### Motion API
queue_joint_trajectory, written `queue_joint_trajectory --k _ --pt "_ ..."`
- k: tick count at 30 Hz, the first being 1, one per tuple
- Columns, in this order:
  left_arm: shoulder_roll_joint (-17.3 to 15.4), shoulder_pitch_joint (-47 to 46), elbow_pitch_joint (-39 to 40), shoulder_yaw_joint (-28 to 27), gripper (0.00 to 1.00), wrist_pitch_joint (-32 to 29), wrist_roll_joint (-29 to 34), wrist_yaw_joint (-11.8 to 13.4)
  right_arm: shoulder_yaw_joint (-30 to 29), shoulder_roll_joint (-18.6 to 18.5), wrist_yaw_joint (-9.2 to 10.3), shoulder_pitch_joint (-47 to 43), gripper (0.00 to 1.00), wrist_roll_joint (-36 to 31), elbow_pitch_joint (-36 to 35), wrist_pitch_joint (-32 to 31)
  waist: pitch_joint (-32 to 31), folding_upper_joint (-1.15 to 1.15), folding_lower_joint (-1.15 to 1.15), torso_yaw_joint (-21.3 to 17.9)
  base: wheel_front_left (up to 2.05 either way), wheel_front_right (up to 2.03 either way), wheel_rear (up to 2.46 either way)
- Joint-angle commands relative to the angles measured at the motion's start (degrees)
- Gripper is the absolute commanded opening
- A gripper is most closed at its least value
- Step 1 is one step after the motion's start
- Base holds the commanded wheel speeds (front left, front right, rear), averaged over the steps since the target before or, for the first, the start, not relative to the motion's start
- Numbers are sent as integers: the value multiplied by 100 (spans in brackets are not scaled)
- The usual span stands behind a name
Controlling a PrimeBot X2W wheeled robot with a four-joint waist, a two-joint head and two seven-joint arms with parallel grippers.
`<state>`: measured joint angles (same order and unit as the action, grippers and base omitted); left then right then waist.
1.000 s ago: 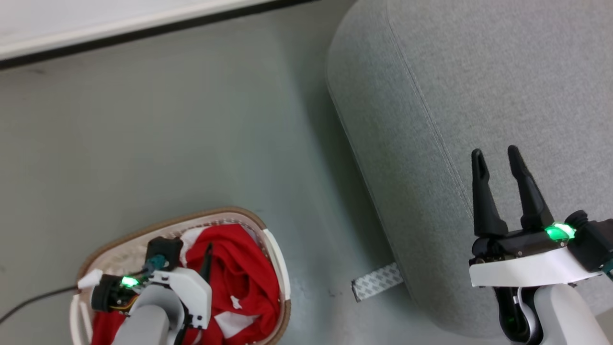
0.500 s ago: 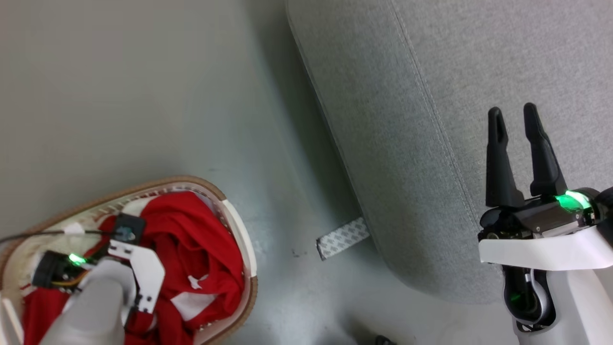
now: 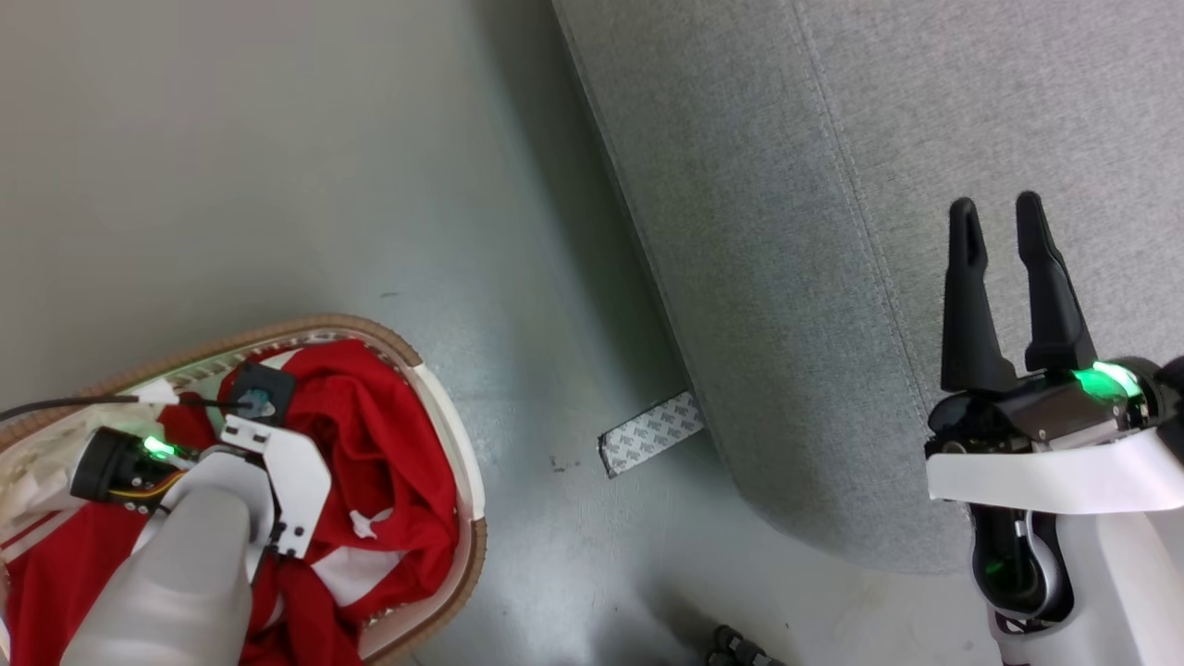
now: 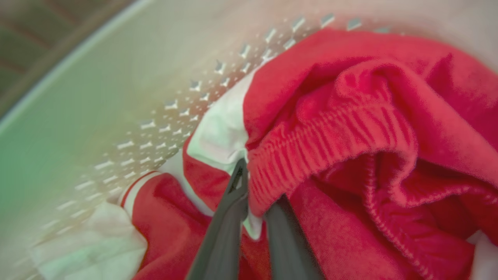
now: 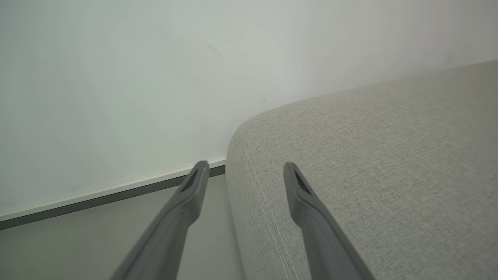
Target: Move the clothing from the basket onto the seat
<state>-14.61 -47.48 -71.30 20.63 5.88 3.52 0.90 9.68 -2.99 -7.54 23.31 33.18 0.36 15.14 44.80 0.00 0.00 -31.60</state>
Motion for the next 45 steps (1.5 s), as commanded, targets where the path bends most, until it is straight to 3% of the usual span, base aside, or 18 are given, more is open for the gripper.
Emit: queue_joint_trajectory --k 1,8,17,22,30,45 --pt "5 25 -14 -28 0 71 -43 25 29 15 10 70 100 13 45 1 -41 0 0 -6 0 0 0" --pt "234 307 -77 -139 0 493 -341 21 75 9 10 113 100 -207 138 1 -612 0 0 193 0 0 0" --pt "683 739 306 -323 0 927 -797 -347 -54 -14 10 -151 100 -686 251 1 -1602 0 0 835 0 0 0" --pt "955 1306 1359 -590 0 927 -1251 -553 -17 -240 10 -355 100 -809 340 1 -2326 0 0 1383 0 0 0" --pt "1133 2027 2632 -670 0 928 -1712 -755 146 -512 11 -726 100 -892 507 1 -3344 0 0 2030 0 0 0" --pt "1060 2119 4108 -283 0 899 -2114 -833 698 -552 11 -1278 100 -838 674 0 -4303 0 0 2560 0 0 0"
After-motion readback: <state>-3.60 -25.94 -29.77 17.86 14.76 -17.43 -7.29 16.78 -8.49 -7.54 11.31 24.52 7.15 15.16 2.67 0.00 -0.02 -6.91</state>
